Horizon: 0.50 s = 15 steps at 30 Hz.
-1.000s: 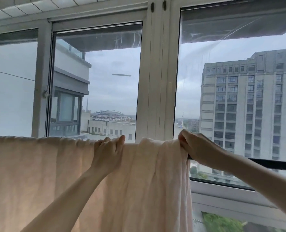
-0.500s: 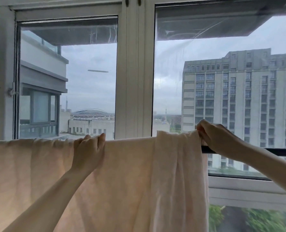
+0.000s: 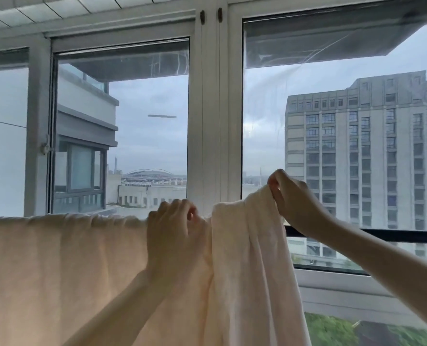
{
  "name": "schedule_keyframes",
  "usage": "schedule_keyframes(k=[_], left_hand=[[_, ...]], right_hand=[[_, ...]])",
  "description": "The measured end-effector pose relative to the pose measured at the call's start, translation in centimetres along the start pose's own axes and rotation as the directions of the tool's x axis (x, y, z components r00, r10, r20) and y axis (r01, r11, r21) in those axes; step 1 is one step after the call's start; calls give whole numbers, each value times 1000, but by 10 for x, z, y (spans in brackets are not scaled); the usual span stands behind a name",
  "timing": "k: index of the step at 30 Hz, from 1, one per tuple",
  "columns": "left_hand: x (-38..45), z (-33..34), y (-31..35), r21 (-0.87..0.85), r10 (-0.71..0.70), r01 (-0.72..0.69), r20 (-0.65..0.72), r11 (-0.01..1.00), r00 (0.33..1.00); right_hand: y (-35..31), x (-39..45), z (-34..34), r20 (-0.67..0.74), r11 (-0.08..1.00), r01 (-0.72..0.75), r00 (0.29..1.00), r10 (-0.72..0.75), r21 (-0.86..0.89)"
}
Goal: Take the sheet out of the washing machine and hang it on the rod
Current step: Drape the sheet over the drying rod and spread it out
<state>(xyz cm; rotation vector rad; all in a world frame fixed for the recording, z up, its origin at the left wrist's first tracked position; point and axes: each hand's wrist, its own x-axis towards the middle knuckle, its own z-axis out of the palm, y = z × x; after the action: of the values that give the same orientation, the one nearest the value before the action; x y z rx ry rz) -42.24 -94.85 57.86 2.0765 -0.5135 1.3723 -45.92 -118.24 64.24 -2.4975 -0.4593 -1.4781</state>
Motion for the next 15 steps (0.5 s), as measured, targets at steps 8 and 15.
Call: schedule_keyframes(k=[8, 15], left_hand=[[7, 2, 44, -335, -197, 327, 368, 883, 909], [37, -37, -23, -556, -435, 468, 202, 687, 878]], right_hand=[[-66, 42, 33, 9, 949, -22, 1000, 20, 313], [-80, 66, 54, 236, 919, -68, 971, -28, 388]])
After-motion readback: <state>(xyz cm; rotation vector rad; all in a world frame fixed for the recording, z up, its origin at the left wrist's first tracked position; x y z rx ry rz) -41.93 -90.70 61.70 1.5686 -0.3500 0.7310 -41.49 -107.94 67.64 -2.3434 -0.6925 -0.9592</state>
